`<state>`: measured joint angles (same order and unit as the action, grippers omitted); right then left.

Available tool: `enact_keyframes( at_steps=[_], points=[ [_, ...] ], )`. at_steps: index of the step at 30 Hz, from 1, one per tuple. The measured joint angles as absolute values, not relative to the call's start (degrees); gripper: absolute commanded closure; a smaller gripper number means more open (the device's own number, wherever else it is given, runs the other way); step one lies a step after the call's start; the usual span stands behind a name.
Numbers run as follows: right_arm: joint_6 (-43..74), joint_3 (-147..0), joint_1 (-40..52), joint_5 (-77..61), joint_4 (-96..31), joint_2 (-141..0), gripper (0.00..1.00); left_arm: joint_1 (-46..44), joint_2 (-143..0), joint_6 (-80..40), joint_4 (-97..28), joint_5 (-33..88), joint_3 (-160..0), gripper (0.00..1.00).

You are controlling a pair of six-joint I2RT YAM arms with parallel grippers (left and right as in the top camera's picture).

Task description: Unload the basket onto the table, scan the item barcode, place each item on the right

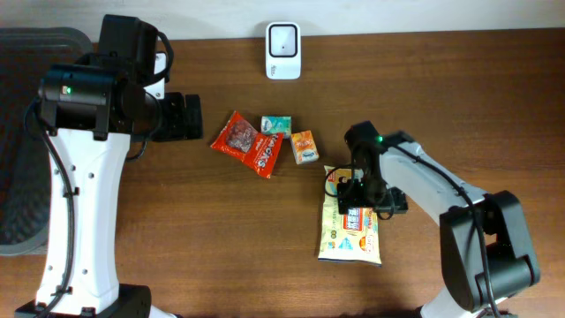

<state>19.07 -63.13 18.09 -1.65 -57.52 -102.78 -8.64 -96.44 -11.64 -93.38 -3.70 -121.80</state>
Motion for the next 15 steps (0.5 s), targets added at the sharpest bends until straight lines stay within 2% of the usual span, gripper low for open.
enact_keyframes(
  at_steps=[1, 2, 3, 4, 5, 8, 10, 14, 15],
  points=[
    [19.0, -61.2, 18.1, -3.9, -54.8, -102.9, 0.01, -8.6, -96.4, -11.6, -93.4, -3.7, -121.8, 0.01],
    [19.0, -59.9, 18.1, -5.1, -52.7, -102.8, 0.12, -8.6, -96.4, -11.6, -93.4, -3.7, -121.8, 0.01],
    [18.9, -58.7, 18.1, -6.5, -51.1, -102.6, 0.27, -8.6, -96.4, -11.6, -93.4, -3.7, -121.8, 0.01],
    [19.1, -58.3, 18.1, -7.5, -50.5, -102.5, 0.48, -8.6, -96.4, -11.6, -93.4, -3.7, -121.8, 0.01],
    [19.0, -57.8, 18.1, -8.9, -49.6, -102.0, 0.62, -8.6, -96.4, -11.6, -93.4, -3.7, -121.8, 0.01],
    [19.4, -57.6, 18.0, -12.9, -48.5, -101.8, 0.86, -8.6, -96.4, -11.6, -93.4, -3.7, -121.8, 0.01],
    [21.3, -58.6, 17.3, -16.1, -49.7, -101.7, 0.93, -8.6, -96.4, -11.6, -93.4, -3.7, -121.8, 0.01],
    [25.2, -64.4, 10.8, -30.2, -56.9, -102.7, 0.93, -8.6, -96.4, -11.6, -93.4, -3.7, -121.8, 0.01],
    [25.6, -66.4, 7.8, -38.4, -58.4, -102.7, 0.92, -8.6, -96.4, -11.6, -93.4, -3.7, -121.8, 0.01]
  ],
)
